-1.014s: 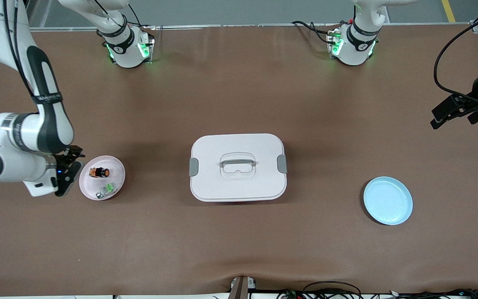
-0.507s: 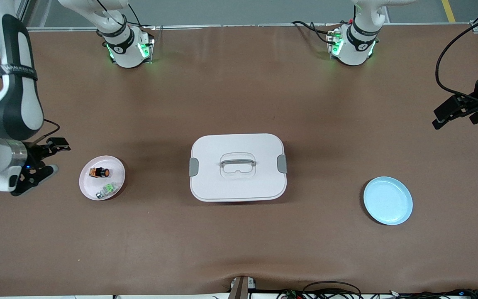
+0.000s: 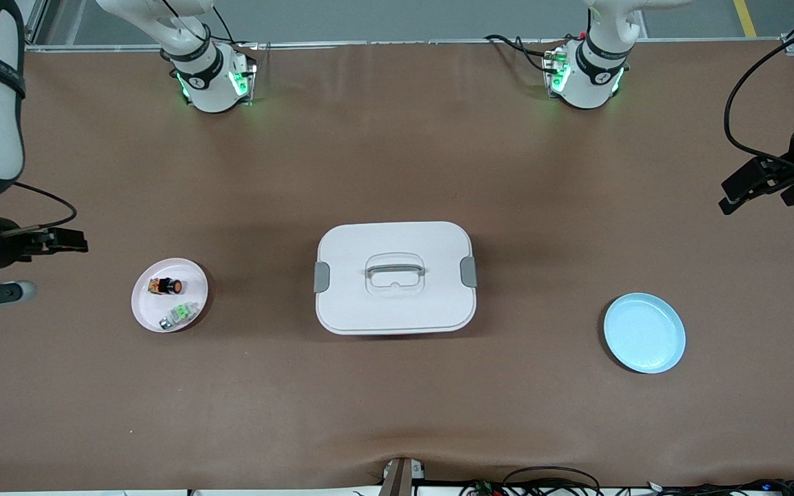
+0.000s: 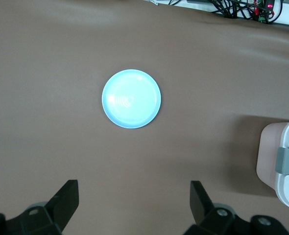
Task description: Transfer orange switch to right arm and place
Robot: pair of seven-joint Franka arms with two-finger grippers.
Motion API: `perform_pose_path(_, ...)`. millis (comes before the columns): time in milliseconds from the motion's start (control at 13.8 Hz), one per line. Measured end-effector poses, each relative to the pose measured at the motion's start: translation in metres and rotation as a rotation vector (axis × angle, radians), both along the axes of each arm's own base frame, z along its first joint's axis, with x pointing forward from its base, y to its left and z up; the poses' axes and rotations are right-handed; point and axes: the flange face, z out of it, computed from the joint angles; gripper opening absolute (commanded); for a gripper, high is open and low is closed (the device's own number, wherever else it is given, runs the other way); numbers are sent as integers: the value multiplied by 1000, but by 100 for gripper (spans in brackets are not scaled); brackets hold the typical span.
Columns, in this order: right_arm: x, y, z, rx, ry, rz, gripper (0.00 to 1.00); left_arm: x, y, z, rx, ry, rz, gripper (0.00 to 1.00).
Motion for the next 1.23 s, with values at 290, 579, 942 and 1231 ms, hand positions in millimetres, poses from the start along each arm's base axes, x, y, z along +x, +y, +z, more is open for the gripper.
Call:
perform_pose_path(290,1,-3,28,-2,-56,-6,100,0,3,0,0,0,5,100)
perform_pose_path(579,-15,6,83,63,-139,-24,100,0,2,1,0,-1,4,100)
perform_pose_path(942,-42,-17,110,116,-114,-163,100,0,3,1,0,-1,5,100)
perform_pose_path(1231,-54,-20,129,102,-134,-166,100,0,3,1,0,-2,5,100)
